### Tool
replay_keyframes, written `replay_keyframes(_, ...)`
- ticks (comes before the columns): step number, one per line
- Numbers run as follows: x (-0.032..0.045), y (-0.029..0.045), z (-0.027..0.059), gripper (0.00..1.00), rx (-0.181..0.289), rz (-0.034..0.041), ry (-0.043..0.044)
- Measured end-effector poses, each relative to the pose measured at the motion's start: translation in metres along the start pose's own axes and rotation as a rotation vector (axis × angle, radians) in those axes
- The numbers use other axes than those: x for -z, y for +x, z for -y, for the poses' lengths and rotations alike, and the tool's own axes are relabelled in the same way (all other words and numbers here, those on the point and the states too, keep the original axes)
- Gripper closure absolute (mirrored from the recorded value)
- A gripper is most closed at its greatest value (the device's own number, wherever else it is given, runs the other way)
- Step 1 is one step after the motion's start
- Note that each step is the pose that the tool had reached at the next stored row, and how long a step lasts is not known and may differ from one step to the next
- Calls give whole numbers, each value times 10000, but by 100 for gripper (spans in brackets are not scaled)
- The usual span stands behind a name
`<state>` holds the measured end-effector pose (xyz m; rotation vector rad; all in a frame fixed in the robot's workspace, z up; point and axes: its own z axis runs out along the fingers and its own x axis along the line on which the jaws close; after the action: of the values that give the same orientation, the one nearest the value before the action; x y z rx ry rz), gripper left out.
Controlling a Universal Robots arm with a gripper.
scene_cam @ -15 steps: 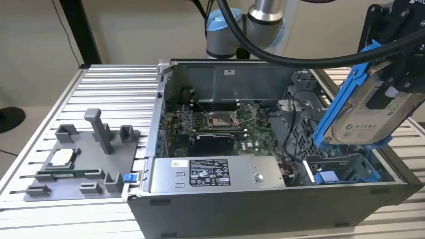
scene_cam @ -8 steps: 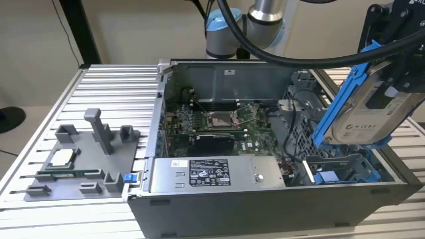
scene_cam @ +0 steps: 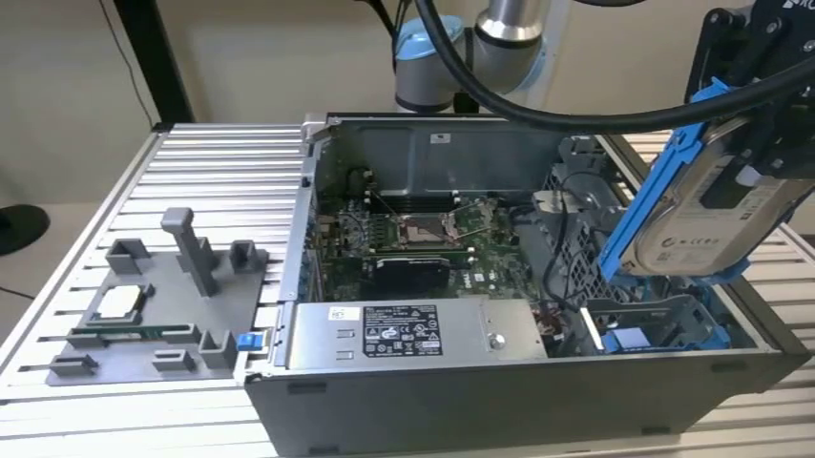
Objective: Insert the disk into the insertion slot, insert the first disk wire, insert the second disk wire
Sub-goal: 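Insert the disk into the insertion slot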
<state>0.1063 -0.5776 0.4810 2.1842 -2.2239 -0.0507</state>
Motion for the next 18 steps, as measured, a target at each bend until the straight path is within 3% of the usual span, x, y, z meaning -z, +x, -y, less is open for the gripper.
replay_keyframes(10, -74, 1, 3, 100, 0, -1, 0)
replay_keyframes(18, -205, 1, 27, 100, 1, 6, 0)
